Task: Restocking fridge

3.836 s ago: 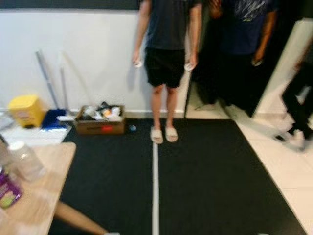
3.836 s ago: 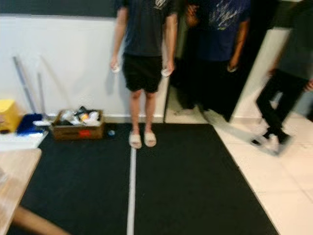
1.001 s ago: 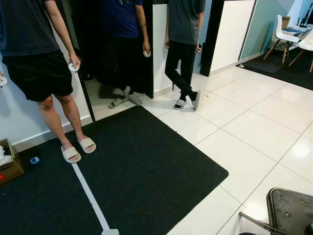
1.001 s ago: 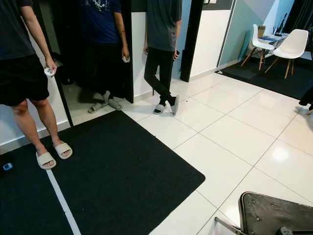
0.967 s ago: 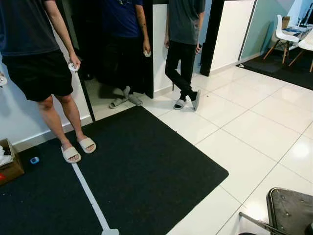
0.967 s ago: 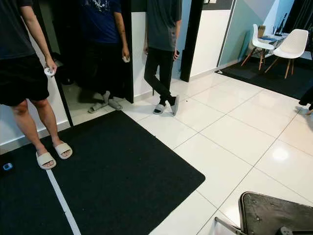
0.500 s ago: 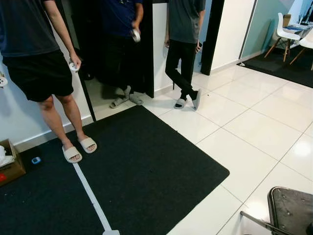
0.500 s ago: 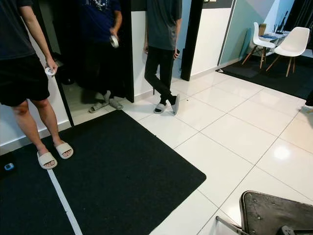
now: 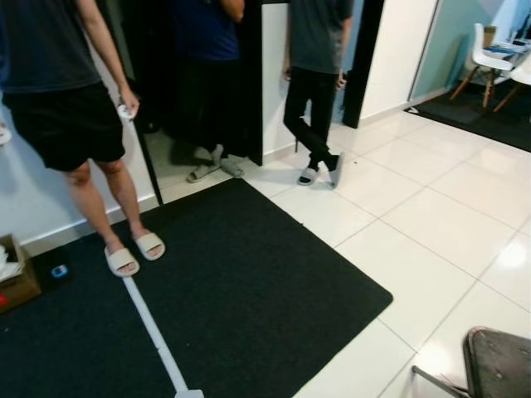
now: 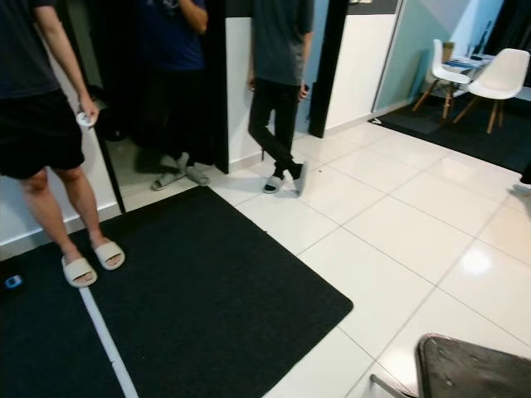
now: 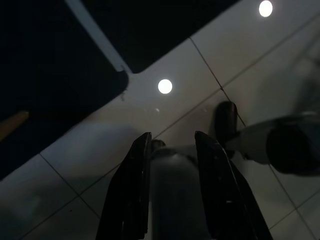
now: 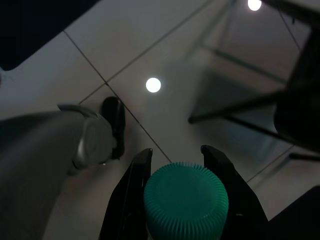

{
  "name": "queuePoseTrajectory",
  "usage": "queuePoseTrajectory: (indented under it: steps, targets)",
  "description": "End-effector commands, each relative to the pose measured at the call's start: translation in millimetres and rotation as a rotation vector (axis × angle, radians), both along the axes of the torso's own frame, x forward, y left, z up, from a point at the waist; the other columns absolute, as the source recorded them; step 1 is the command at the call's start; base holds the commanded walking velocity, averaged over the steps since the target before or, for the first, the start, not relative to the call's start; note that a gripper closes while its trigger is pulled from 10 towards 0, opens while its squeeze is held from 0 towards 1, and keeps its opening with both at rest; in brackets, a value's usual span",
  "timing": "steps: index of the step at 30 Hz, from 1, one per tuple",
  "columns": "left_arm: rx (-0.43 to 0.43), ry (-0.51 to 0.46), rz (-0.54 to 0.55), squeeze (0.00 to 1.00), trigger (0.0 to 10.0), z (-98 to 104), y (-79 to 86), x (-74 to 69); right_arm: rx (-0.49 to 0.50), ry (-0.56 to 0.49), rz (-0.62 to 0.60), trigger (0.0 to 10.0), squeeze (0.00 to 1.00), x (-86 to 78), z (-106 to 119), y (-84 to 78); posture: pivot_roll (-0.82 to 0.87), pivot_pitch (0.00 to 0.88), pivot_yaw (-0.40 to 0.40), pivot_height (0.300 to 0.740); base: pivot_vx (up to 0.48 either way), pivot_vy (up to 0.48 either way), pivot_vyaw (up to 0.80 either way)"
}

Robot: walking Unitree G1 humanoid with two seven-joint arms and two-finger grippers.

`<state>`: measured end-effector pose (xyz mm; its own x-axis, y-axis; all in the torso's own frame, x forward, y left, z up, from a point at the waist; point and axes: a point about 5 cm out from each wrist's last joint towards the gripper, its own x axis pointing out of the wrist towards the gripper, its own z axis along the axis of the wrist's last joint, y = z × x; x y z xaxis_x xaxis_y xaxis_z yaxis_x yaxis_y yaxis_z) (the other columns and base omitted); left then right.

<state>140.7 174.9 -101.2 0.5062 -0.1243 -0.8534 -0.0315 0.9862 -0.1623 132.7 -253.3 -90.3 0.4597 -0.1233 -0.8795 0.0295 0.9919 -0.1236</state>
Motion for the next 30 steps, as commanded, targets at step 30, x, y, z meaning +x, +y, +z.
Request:
queuePoseTrajectory:
  steps: [30]
  targets:
    - [0.018, 0.022, 0.040, 0.00, 10.0, -2.6, 4.7, -7.7, 0.021, -0.003, -0.004, 10.0, 0.00, -0.4, -0.7, 2.3, -0.07, 0.000, -0.012, 0.740, 0.174, 0.000, 0.00]
